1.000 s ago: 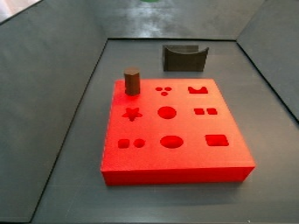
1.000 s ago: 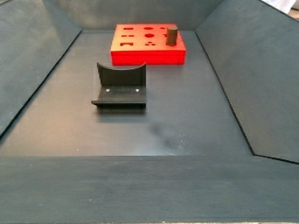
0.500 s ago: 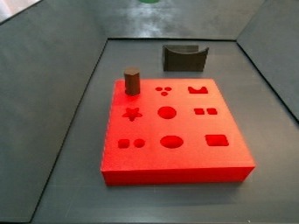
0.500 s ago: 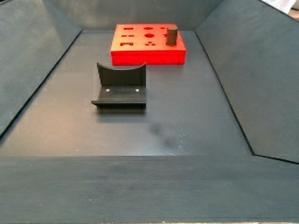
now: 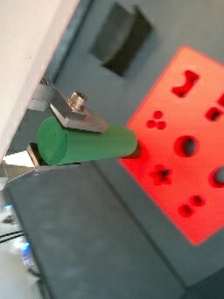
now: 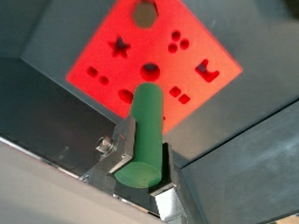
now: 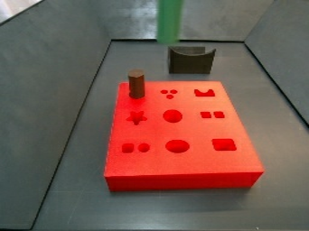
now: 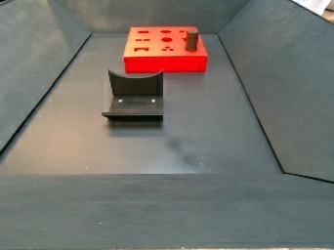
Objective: Pick up the round object. Move up. Place the round object on the fixture. Regrasp the round object. Move to above the board. Insert the round object.
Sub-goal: Insert the round object.
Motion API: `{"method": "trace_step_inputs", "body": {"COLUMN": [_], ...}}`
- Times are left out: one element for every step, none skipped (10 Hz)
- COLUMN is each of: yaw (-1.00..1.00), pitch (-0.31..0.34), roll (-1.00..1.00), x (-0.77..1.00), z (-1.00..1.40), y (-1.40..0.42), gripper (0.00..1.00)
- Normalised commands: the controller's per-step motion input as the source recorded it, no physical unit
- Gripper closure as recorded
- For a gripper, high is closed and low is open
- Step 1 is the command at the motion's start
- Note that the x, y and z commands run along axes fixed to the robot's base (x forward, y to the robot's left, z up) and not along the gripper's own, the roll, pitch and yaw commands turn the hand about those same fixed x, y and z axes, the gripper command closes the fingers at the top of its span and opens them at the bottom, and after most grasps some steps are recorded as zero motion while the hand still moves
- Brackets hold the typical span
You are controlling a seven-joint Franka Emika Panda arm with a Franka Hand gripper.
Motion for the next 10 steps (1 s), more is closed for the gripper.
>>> {"method": "trace_step_inputs", "body": {"yaw": [0.00, 0.00, 0.00, 0.00, 0.00, 0.00, 0.00, -0.11, -0.13, -0.03], "pitch": [-0.170, -0.084, -0.001, -0.007, -0.059, -0.099, -0.130, -0.101, -0.121, -0.011], "roll": [-0.11, 0.00, 0.01, 0.01, 0.00, -0.01, -0.12, -0.11, 0.00, 0.00], "x": [0.34, 0.17, 0.00, -0.19, 0.00, 0.05, 0.12, 0.43, 0.09, 0.16], "z": [-0.86, -1.00, -1.00, -1.00, -1.00, -1.00, -0.74, -0.52, -0.39, -0.33], "y": [-0.31, -0.21, -0.12, -0.03, -0.11, -0.07, 0.00, 0.00, 0.00, 0.00], "gripper": [1.00, 1.00, 1.00, 1.00, 1.00, 1.00, 1.00, 1.00, 1.00, 1.00]}}
